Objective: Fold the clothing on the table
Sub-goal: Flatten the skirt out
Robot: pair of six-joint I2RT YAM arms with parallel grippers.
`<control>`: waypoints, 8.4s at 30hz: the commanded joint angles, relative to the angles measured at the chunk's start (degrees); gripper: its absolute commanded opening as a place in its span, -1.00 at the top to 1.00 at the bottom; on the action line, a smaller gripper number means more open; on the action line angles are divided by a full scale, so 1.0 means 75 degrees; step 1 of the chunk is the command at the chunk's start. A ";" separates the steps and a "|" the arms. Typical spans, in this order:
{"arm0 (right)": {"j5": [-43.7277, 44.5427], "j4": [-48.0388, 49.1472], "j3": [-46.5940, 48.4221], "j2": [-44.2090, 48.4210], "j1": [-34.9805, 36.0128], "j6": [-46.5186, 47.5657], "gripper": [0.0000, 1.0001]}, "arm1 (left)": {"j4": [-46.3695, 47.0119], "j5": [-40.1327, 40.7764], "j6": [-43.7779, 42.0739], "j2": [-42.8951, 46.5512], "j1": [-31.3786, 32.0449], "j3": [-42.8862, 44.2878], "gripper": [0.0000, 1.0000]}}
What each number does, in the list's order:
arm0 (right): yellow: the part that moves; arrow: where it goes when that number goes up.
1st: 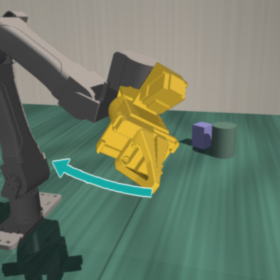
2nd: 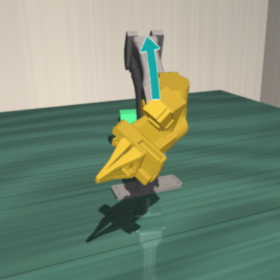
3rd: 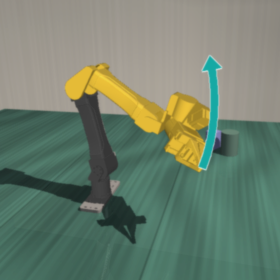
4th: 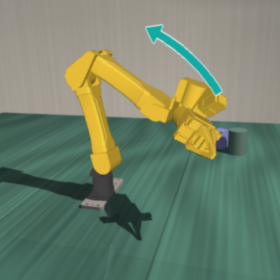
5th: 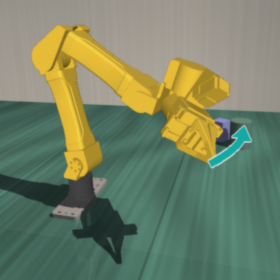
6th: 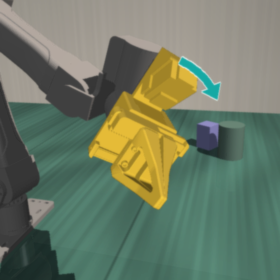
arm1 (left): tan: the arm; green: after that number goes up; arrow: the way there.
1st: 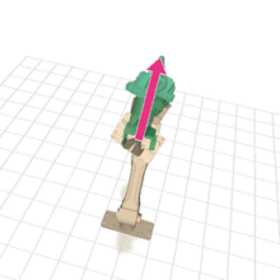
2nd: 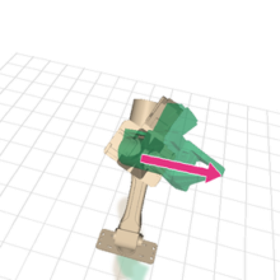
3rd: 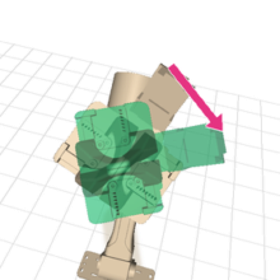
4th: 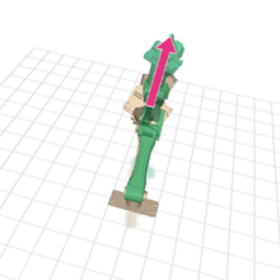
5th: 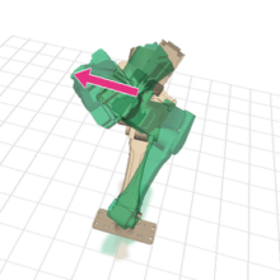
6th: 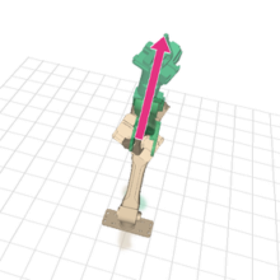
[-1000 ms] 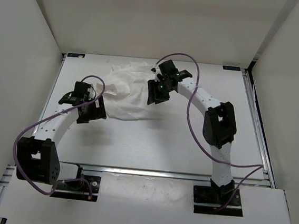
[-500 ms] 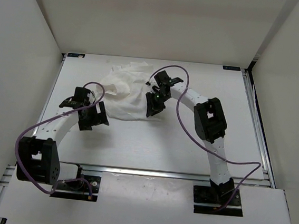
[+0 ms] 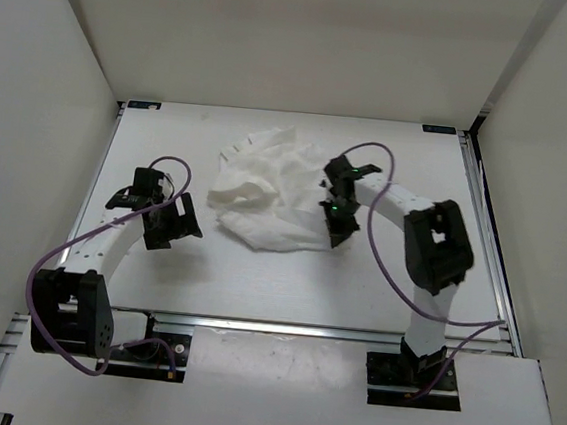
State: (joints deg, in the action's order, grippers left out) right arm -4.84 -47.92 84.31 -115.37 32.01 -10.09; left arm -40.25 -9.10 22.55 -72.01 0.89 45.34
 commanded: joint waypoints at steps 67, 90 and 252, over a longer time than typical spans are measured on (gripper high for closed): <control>0.1723 0.0225 -0.0824 0.2996 0.0571 -0.0237 0.93 | 0.0656 -0.0896 0.0205 0.0261 -0.0259 -0.0538 -0.97; 0.2614 0.0995 0.4426 0.3687 0.1649 0.0664 1.00 | 0.2776 -0.3134 0.1272 -0.0535 0.0783 -0.0491 -0.98; 0.1079 -0.0631 -0.1972 0.5704 -0.1959 -0.1257 1.00 | 0.0151 0.4847 -0.0521 -0.5259 0.3304 0.6201 -0.29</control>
State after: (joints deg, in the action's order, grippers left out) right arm -0.38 -48.03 70.41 -75.16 19.81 -21.85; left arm -38.06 18.68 21.15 -115.63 30.20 93.80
